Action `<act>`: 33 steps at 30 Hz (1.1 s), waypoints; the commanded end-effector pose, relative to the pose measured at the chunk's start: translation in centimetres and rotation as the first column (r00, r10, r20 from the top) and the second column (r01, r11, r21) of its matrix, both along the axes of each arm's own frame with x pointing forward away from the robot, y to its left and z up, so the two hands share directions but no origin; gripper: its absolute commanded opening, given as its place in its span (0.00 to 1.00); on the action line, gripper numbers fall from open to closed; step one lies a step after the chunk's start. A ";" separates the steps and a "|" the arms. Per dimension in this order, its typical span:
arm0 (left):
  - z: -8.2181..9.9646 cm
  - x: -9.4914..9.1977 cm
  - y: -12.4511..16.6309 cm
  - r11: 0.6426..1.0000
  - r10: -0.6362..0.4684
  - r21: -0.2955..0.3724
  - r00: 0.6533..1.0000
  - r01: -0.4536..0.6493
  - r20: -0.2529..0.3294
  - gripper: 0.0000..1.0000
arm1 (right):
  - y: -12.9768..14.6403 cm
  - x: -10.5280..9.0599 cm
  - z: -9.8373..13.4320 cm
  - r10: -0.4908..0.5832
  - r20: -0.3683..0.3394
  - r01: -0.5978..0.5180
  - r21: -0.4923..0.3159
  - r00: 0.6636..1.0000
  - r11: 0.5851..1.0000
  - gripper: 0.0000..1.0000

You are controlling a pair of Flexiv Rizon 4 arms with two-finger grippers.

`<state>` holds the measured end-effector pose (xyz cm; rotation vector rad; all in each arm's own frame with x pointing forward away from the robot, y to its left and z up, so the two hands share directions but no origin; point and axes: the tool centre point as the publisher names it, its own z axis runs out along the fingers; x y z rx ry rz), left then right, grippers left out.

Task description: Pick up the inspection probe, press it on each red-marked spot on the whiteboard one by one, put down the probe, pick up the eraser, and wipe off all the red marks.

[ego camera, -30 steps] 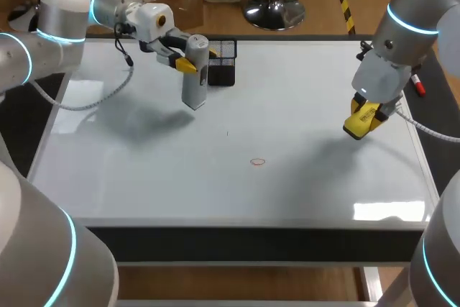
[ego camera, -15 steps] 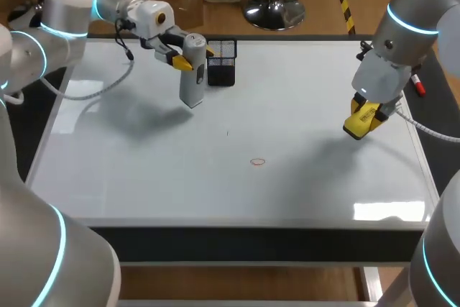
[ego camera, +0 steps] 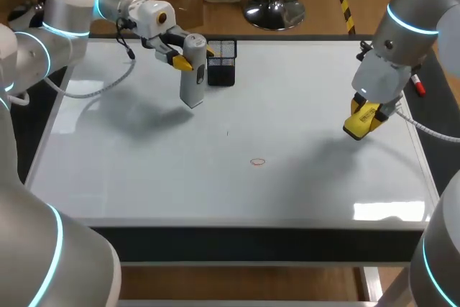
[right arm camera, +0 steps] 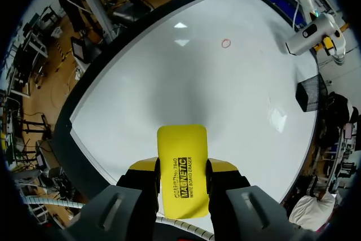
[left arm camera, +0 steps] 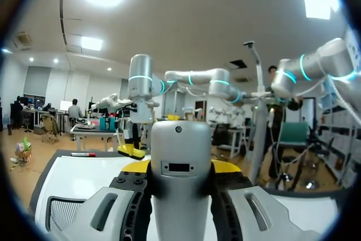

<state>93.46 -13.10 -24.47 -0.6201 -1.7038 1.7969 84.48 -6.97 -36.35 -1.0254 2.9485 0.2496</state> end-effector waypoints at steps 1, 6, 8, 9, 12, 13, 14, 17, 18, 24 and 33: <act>-0.1 0.7 0.1 0.996 -0.083 -0.010 0.997 0.083 -0.003 0.00 | 2.8 -1.0 0.4 0.013 0.008 -0.013 -0.032 1.000 0.999 0.00; -0.1 0.7 0.1 0.996 -0.083 -0.010 0.997 0.083 -0.003 0.00 | 5.6 -2.4 0.5 0.071 0.019 -0.070 -0.051 0.997 0.996 0.00; -0.1 0.7 0.1 0.996 -0.083 -0.010 0.997 0.083 -0.003 0.00 | 6.8 -3.0 0.6 0.099 0.020 -0.097 -0.058 0.995 0.994 0.00; -0.1 0.7 0.1 0.996 -0.083 -0.010 0.997 0.083 -0.003 0.00 | 7.5 -3.3 0.7 0.113 0.021 -0.111 -0.060 0.993 0.992 0.00; -0.1 0.7 0.1 0.996 -0.083 -0.010 0.997 0.083 -0.003 0.00 | 9.5 -4.2 0.9 0.156 0.024 -0.155 -0.063 0.987 0.986 0.00; -0.1 0.7 0.1 0.996 -0.083 -0.010 0.997 0.083 -0.003 0.00 | 10.3 -4.5 1.0 0.171 0.026 -0.169 -0.061 0.985 0.984 0.00; -0.1 0.7 0.1 0.996 -0.083 -0.010 0.997 0.083 -0.003 0.00 | 11.0 -4.8 1.0 0.180 0.025 -0.179 -0.058 0.983 0.982 0.00; -0.1 0.7 0.1 0.996 -0.083 -0.010 0.997 0.083 -0.003 0.00 | 13.4 -5.6 0.9 0.231 0.019 -0.230 -0.058 0.973 0.972 0.00; -0.1 0.7 0.1 0.996 -0.083 -0.010 0.997 0.083 -0.003 0.00 | 14.0 -5.8 0.9 0.242 0.022 -0.241 -0.050 0.970 0.969 0.00; -0.1 0.7 0.1 0.996 -0.083 -0.010 0.997 0.083 -0.003 0.00 | 18.1 -7.1 0.8 0.320 0.014 -0.319 -0.060 0.947 0.946 0.00; -0.1 0.7 0.1 0.996 -0.083 -0.010 0.997 0.083 -0.003 0.00 | 22.8 -9.0 0.4 0.436 -0.022 -0.436 -0.086 0.900 0.896 0.00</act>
